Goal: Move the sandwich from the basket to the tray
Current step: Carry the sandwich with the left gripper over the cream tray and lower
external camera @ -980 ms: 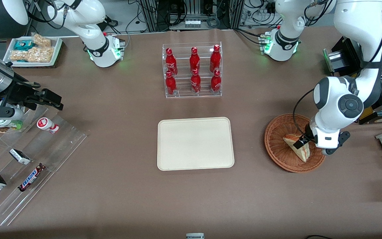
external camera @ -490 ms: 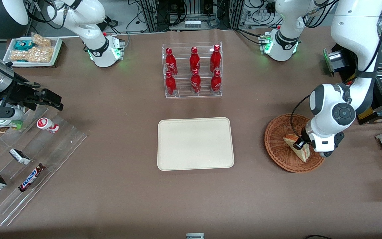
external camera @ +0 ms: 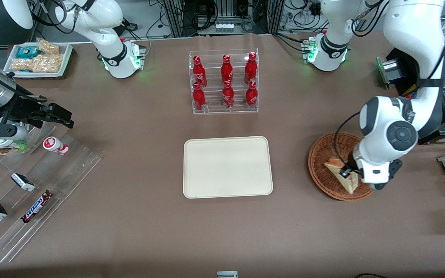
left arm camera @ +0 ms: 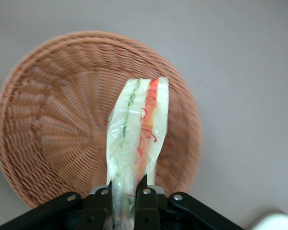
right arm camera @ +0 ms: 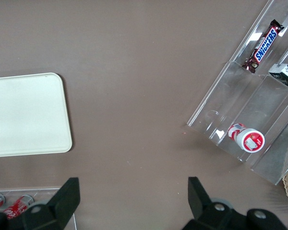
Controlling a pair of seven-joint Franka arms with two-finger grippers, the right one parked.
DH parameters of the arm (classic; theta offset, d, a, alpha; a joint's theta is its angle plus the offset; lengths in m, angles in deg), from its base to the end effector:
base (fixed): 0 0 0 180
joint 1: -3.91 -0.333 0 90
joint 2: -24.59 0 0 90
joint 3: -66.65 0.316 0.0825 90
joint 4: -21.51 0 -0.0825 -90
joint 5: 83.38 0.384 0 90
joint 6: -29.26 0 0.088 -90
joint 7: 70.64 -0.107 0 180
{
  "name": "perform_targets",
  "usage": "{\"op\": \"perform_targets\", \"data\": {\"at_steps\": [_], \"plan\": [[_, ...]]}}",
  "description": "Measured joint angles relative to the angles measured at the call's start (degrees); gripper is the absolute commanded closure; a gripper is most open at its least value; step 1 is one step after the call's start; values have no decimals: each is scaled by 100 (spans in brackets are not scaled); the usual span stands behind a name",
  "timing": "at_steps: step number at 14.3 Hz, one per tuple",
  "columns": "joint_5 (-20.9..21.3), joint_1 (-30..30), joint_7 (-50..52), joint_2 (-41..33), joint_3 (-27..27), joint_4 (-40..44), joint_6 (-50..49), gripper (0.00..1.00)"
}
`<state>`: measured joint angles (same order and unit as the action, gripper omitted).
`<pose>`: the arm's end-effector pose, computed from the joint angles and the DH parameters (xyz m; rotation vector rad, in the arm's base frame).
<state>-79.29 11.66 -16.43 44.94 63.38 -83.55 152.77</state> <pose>0.6218 -0.1158 0.3358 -2.8950 -1.0842 0.0096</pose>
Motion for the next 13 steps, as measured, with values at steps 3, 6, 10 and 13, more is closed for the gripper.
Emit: {"op": "perform_targets", "data": {"at_steps": [3,6,10,13], "plan": [[0,779,34,222,-27,366,-8,98],[1,1585,48,816,-46,962,43,98],[143,2479,62,1465,-43,1495,555,99],[149,2916,124,1708,-36,1580,986,99]]}}
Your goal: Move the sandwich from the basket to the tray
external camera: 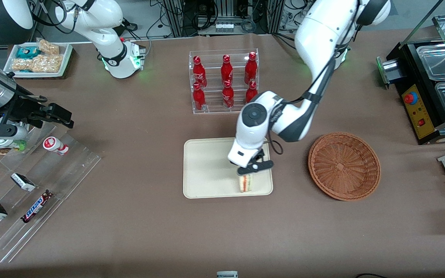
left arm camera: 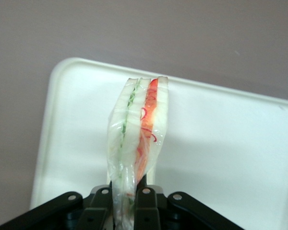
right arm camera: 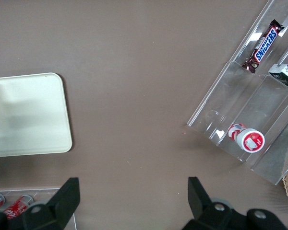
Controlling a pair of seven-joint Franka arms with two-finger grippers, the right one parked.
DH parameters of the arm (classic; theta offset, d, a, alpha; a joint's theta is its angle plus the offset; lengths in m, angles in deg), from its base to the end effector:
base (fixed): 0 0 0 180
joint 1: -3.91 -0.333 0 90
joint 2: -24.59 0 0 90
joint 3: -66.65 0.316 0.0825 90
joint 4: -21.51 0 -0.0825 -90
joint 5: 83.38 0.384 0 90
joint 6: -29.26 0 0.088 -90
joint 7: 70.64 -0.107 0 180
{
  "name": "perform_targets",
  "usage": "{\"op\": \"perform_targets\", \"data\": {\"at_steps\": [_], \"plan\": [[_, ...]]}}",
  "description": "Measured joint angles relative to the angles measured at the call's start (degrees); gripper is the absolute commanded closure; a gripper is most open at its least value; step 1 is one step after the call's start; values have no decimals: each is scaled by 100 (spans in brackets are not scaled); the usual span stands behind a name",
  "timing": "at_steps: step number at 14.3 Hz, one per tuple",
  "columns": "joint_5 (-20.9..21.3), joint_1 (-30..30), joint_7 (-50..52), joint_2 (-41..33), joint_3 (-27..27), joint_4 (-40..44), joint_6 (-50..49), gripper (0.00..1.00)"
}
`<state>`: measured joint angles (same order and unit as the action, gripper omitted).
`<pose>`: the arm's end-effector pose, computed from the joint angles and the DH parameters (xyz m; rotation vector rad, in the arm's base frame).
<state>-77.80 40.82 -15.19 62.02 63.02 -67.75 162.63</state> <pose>0.5488 -0.4579 0.2752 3.0566 0.3265 0.1642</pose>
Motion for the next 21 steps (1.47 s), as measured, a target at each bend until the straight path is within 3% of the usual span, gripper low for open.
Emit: {"op": "perform_targets", "data": {"at_steps": [4,6,7,8,13,21], "plan": [[14,353,142,227,18,230,39,95],[46,418,242,344,24,258,97,85],[59,435,311,401,26,260,146,59],[62,449,381,446,27,263,194,1],[69,428,432,358,107,662,-123,0],[106,-283,-159,-1007,218,899,-1973,0]]}}
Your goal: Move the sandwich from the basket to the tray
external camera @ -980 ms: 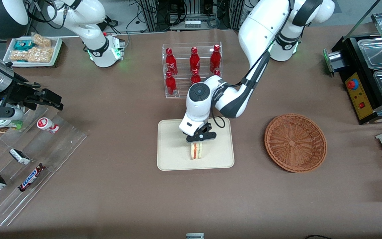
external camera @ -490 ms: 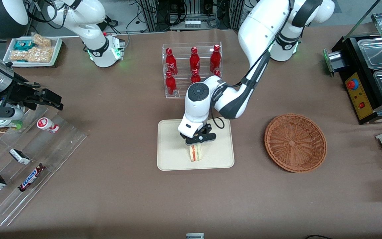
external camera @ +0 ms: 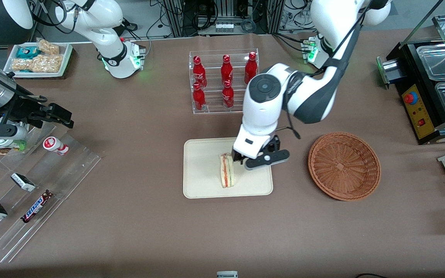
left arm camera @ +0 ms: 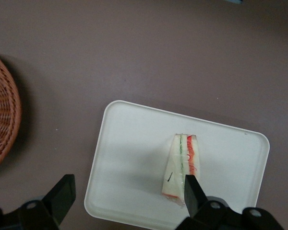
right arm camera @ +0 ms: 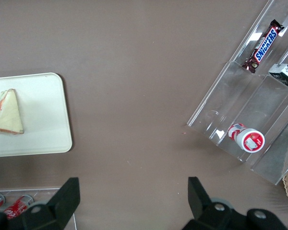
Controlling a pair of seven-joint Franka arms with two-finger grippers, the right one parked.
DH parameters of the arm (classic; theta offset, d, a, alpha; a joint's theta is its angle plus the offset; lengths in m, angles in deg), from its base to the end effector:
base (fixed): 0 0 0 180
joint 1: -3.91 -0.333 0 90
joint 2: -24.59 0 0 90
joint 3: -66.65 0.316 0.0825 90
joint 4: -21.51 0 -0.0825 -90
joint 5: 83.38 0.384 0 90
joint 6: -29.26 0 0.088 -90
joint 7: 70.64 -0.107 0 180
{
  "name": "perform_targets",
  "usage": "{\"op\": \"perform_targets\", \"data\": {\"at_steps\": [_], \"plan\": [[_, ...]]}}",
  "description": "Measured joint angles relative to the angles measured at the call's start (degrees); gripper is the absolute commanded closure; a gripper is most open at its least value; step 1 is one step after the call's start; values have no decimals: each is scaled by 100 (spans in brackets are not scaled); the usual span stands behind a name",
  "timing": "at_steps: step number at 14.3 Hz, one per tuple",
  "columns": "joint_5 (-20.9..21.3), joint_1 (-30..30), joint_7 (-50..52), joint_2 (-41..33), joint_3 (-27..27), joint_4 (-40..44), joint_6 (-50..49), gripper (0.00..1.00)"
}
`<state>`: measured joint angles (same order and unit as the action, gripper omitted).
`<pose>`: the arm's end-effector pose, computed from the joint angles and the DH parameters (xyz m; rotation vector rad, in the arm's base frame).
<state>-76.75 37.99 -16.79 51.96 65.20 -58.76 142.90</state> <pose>0.5825 -0.4030 0.4411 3.0977 0.4402 0.2235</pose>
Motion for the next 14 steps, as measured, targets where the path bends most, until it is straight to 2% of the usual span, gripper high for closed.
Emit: {"op": "perform_targets", "data": {"at_steps": [4,8,14], "plan": [[11,-587,-140,-444,75,-111,-698,0],[-12,-1297,-1237,-944,87,-571,-1144,0],[-281,-2297,-3211,-2082,98,-1457,-1929,0]]}}
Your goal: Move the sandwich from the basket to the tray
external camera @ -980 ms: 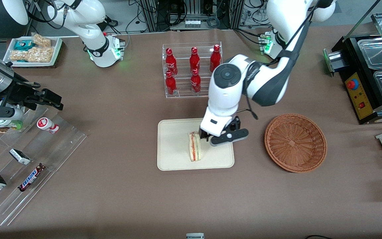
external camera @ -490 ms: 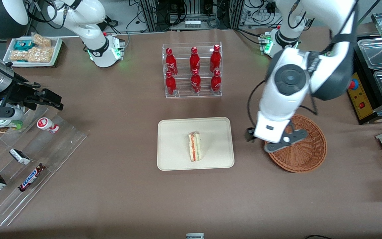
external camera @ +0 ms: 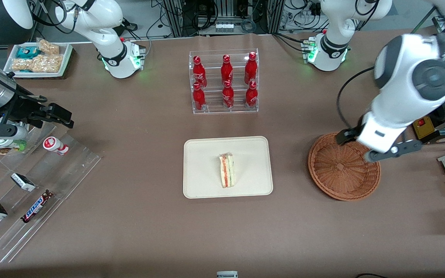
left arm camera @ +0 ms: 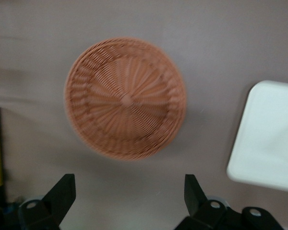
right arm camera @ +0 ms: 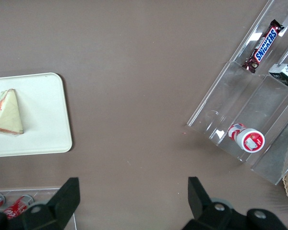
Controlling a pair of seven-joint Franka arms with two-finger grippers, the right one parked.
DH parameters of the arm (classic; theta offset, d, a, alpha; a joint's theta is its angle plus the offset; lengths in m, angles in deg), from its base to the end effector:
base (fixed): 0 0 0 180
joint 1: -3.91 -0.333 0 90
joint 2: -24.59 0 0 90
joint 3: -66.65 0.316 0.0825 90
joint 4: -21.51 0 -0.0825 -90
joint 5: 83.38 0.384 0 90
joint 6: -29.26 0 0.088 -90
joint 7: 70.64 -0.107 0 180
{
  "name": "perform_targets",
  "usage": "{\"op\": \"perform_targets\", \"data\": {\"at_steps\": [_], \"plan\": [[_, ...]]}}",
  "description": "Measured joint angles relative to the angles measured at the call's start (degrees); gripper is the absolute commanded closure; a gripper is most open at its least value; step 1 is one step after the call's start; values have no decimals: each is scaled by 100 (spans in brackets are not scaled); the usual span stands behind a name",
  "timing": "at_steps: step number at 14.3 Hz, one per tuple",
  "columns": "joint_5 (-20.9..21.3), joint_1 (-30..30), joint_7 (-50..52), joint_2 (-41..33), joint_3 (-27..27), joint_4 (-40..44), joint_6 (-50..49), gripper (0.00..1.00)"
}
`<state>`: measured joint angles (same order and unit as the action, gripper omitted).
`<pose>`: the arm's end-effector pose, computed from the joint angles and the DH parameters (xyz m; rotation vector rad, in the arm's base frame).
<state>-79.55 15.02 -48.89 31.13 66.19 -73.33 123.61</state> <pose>0.5745 -0.1106 0.5259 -3.0294 -0.2558 0.1504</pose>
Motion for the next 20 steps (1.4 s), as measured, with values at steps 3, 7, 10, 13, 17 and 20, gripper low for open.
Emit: {"op": "perform_targets", "data": {"at_steps": [3,7,10,13,17,20], "plan": [[-28,-314,-769,-356,-20,-71,-365,0],[-171,-652,-1898,-768,-22,-63,-554,0],[-175,-698,-1989,-874,-22,140,-554,0],[-175,-716,-1995,-856,-22,172,-550,0],[-175,-720,-2001,-823,-22,167,-548,0],[-175,-720,-2003,-812,-22,160,-546,0]]}}
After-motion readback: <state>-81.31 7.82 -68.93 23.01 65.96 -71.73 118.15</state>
